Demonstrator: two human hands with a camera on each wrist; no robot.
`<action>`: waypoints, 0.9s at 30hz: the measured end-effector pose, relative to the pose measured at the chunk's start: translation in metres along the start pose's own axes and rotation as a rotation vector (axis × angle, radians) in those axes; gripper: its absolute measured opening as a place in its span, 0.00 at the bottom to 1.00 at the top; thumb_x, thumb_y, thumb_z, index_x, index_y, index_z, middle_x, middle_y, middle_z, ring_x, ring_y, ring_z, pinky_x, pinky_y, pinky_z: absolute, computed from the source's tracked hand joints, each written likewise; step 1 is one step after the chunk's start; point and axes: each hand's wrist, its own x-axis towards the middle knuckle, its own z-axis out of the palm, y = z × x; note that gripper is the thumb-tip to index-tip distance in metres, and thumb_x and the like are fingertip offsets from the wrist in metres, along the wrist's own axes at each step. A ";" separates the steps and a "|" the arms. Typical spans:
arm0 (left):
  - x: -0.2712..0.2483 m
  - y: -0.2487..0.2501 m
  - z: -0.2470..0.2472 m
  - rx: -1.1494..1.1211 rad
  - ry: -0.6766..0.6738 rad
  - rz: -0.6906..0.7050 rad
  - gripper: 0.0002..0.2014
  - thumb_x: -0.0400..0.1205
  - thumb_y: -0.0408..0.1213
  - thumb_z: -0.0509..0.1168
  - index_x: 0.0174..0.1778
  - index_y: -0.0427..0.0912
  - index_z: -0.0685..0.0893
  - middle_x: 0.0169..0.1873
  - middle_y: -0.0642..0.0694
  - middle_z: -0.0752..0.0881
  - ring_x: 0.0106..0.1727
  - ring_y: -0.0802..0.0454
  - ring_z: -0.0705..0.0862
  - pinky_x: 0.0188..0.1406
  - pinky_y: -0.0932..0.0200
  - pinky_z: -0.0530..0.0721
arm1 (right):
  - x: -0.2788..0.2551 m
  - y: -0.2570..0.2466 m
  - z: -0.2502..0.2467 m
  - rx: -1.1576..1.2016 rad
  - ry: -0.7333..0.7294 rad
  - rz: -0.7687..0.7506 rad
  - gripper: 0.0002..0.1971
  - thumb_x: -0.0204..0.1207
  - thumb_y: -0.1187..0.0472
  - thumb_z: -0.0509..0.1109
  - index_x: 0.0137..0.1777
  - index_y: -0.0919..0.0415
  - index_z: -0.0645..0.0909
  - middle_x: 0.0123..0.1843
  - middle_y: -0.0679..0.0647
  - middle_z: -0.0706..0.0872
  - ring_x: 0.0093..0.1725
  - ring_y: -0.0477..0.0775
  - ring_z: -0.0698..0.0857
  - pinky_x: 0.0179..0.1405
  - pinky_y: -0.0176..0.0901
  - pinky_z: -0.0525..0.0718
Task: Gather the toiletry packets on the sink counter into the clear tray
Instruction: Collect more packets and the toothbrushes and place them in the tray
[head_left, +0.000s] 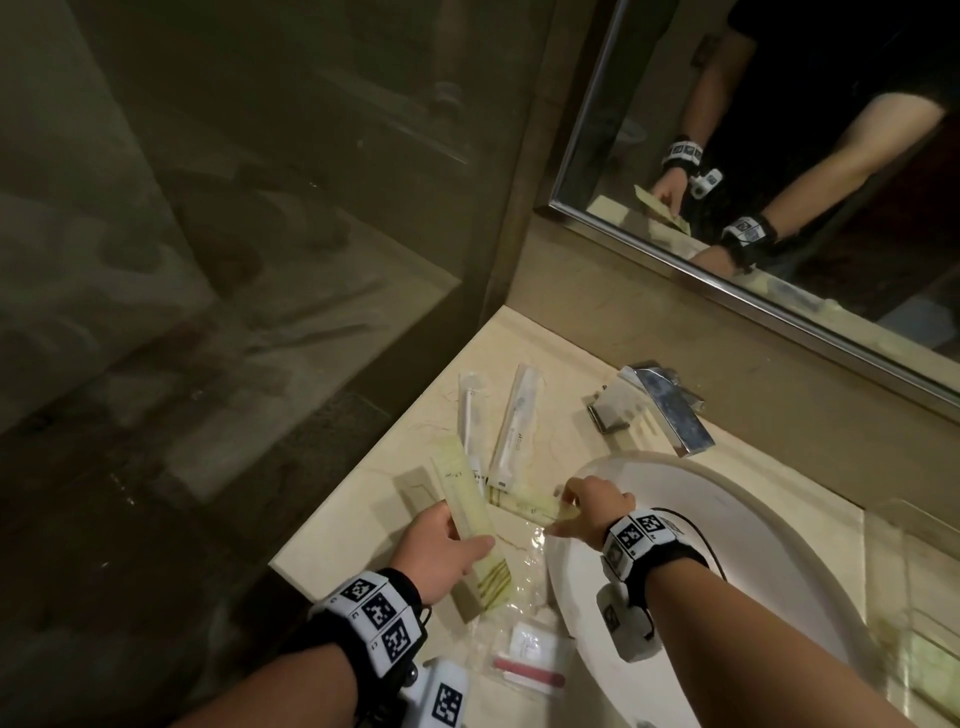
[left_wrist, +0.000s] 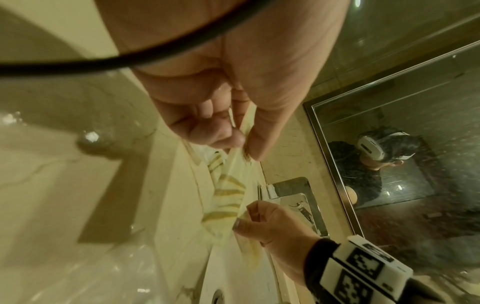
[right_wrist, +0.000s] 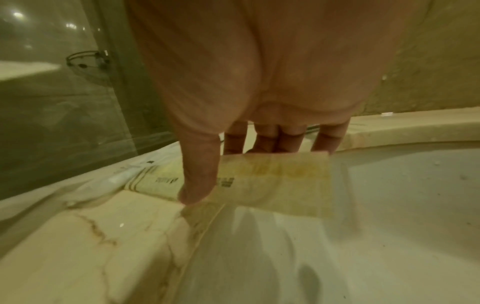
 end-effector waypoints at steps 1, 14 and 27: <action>0.001 0.000 0.001 -0.005 0.004 -0.002 0.13 0.76 0.37 0.74 0.53 0.39 0.82 0.48 0.38 0.91 0.41 0.47 0.89 0.37 0.58 0.83 | -0.003 0.001 -0.002 0.047 -0.015 -0.016 0.17 0.70 0.46 0.77 0.54 0.52 0.80 0.51 0.48 0.82 0.54 0.53 0.80 0.58 0.47 0.76; 0.009 0.031 0.056 -0.024 -0.115 -0.085 0.08 0.82 0.41 0.67 0.49 0.38 0.81 0.30 0.46 0.84 0.24 0.56 0.78 0.14 0.69 0.72 | -0.075 0.060 -0.036 0.229 0.077 0.127 0.07 0.75 0.61 0.68 0.38 0.52 0.76 0.41 0.50 0.82 0.42 0.53 0.79 0.33 0.40 0.72; 0.017 0.027 0.070 -0.096 -0.122 -0.131 0.09 0.81 0.38 0.69 0.47 0.36 0.79 0.29 0.44 0.83 0.23 0.54 0.77 0.14 0.67 0.73 | -0.076 0.050 -0.001 0.914 0.223 0.127 0.06 0.74 0.61 0.74 0.38 0.53 0.81 0.34 0.54 0.89 0.31 0.51 0.83 0.36 0.46 0.81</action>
